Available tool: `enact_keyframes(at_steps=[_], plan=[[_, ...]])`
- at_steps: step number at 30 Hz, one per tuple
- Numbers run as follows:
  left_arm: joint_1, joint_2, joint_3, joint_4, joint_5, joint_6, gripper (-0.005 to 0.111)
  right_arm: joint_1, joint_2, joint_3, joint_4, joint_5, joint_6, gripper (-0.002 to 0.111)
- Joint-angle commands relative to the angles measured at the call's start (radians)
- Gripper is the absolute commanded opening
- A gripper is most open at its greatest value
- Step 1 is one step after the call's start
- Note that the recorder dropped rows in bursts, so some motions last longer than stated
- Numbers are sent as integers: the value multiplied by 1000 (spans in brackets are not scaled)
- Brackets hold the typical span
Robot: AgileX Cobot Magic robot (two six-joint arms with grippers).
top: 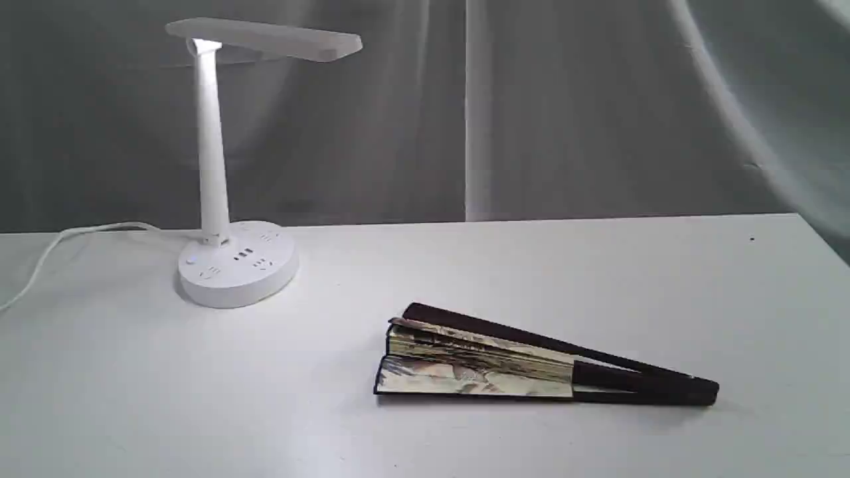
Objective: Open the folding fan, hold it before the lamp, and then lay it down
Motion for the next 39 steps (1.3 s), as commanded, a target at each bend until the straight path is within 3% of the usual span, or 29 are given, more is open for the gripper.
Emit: enact_keyframes(at_steps=[1,24,35,39], plan=[[-4,-3,5,1,-3,-4,0,0,-6,4,4,-1,0,0],[-4,-3,5,1,-3,-1,0,0,-6,4,4,-15,0,0],[-4,-3,5,1,-3,1,0,0,-6,4,44,-241,2,0],[-4,-3,5,1,-3,1,0,0,-6,4,183,-381,5,0]])
